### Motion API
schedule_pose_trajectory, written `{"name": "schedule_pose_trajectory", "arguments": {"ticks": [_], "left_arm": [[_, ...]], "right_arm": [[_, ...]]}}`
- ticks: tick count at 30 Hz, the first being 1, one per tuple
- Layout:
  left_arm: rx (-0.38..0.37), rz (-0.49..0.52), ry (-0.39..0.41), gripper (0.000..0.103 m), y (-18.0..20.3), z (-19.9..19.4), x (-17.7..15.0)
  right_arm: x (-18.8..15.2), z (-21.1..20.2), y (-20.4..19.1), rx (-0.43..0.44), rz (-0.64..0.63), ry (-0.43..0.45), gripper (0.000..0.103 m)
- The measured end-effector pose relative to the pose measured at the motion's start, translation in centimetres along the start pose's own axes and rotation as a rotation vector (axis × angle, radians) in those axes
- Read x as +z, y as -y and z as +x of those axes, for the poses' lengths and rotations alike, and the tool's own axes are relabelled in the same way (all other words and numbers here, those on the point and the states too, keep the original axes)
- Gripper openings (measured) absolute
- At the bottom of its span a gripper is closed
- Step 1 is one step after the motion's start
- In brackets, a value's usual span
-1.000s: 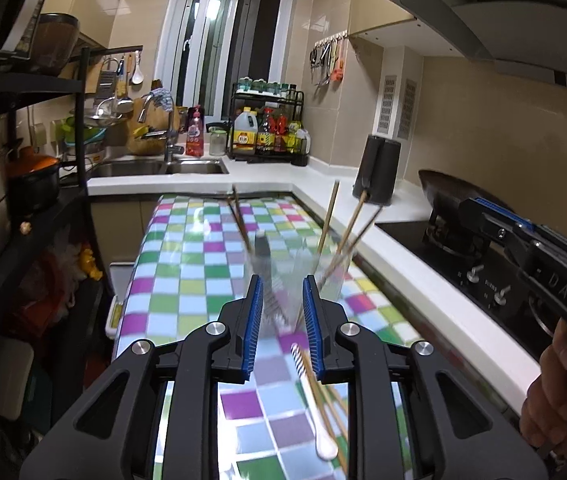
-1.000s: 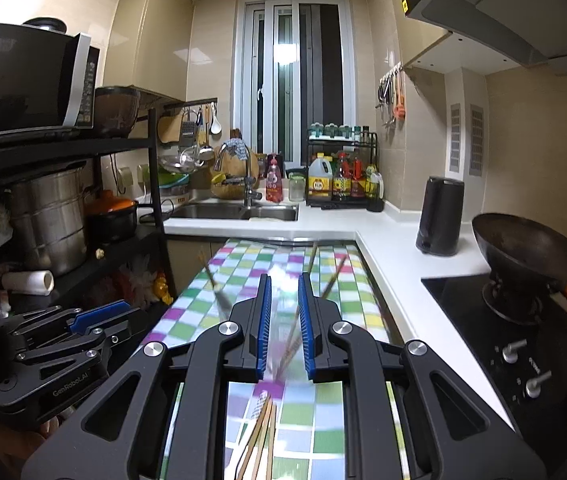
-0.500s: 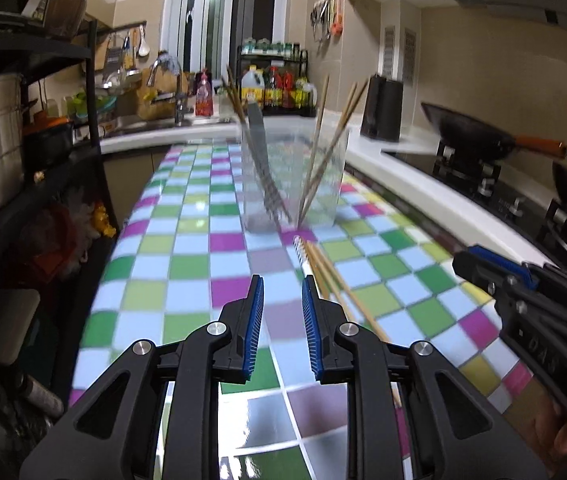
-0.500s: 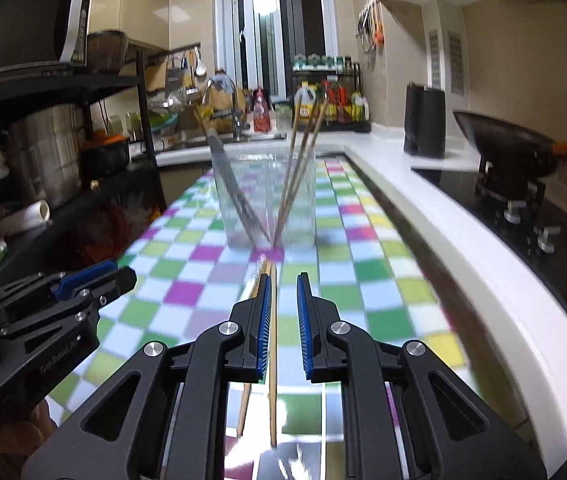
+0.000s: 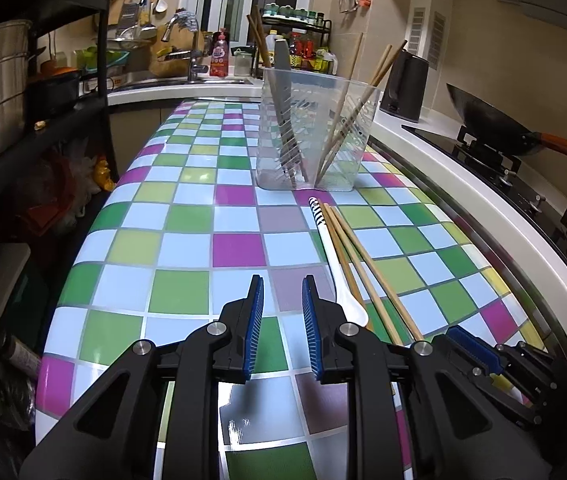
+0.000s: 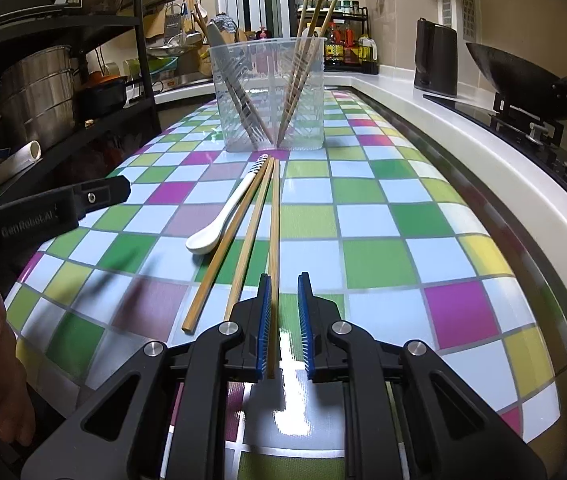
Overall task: Organize utensils
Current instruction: 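Move both open tools back down to the remaining utensils, then close the left tool on the white spoon handle while the right tool grasps a chopstick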
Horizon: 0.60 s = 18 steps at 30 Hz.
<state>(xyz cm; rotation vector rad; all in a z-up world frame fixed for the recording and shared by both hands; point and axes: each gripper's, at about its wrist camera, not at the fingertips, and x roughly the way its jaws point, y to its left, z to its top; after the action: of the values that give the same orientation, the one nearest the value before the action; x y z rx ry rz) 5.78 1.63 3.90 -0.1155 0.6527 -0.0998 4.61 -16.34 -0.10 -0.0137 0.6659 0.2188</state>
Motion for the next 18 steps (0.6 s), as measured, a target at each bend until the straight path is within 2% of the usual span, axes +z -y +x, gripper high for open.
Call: {"name": "schedule_pose_trajectory", "arguments": {"ticks": [6, 12, 13, 14, 18], "left_arm": [[-0.063, -0.058, -0.058, 0.020, -0.3, 1.1, -0.5], [-0.192, -0.135, -0.112, 0.020, -0.1, 2.4, -1.0], [-0.206, -0.157, -0.122, 0.020, -0.1, 2.8, -1.0], [-0.215, -0.172, -0.129, 0.020, -0.2, 3.0, -1.0], [-0.226, -0.200, -0.162, 0.020, 0.3, 4.3, -0.8]], "right_arm": [[-0.4, 0.3, -0.1, 0.017, -0.002, -0.018, 0.014], [-0.6, 0.6, -0.2, 0.000, -0.016, -0.029, 0.014], [-0.5, 0.6, -0.1, 0.002, -0.014, -0.031, 0.012], [-0.5, 0.6, -0.1, 0.001, -0.010, -0.031, 0.006], [-0.6, 0.5, 0.4, -0.030, 0.009, -0.028, 0.006]]}}
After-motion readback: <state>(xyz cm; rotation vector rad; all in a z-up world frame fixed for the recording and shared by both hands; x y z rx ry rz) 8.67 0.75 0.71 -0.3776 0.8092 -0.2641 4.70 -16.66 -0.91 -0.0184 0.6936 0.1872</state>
